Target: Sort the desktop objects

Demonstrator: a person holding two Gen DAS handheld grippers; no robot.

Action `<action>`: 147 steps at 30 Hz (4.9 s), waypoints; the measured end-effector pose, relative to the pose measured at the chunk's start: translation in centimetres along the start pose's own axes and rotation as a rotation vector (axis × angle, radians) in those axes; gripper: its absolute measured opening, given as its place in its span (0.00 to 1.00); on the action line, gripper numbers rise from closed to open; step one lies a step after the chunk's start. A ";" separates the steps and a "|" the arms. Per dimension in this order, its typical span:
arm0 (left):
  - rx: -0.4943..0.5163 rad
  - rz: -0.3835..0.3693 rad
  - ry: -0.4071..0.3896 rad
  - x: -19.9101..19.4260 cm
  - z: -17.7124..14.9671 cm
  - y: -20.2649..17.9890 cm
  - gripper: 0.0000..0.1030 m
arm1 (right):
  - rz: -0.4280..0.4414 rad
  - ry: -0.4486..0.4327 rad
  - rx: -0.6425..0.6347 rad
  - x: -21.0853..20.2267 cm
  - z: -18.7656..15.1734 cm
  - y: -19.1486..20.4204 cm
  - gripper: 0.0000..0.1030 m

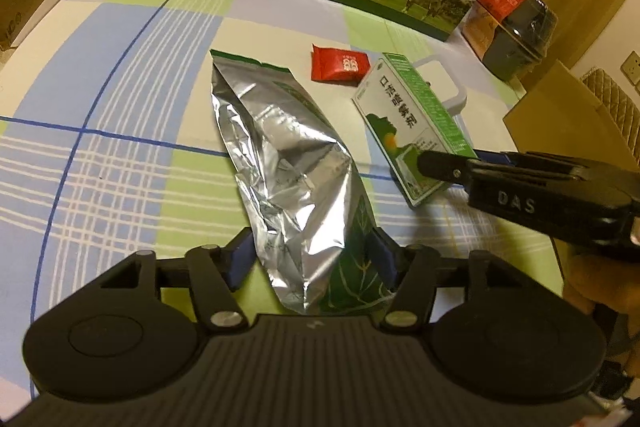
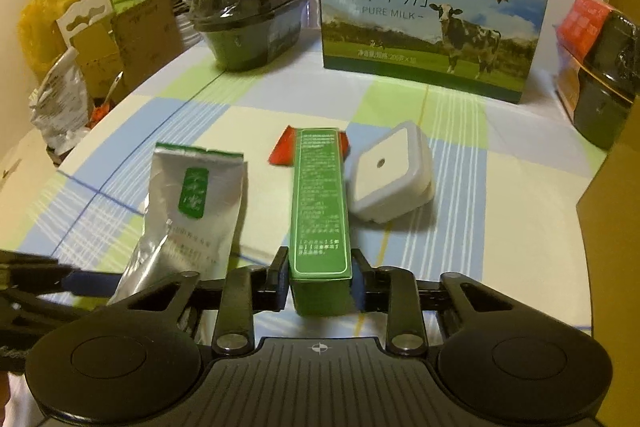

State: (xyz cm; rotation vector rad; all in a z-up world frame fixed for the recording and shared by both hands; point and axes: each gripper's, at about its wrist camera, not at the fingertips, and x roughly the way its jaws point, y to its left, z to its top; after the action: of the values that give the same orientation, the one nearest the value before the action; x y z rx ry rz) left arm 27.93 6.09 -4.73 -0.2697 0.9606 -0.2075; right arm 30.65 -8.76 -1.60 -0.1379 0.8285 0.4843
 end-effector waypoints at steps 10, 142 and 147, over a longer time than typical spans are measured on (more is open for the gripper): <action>0.120 -0.027 0.041 -3.7 -4.4 -3.2 0.38 | 0.134 0.073 0.241 -6.7 -5.1 -1.3 0.26; 0.285 0.090 0.011 -6.5 -12.7 -9.4 0.47 | -0.084 -0.081 0.038 -13.3 -15.6 0.3 0.51; 0.287 0.071 -0.003 -7.2 -12.8 -9.8 0.47 | -0.088 -0.106 0.066 -14.3 -15.5 0.1 0.51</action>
State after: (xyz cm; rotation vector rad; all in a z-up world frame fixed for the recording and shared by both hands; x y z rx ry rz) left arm 12.75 -2.80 -3.03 0.0273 0.9233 -0.2765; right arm 11.94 -18.52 -1.53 -0.0867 0.7308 0.3780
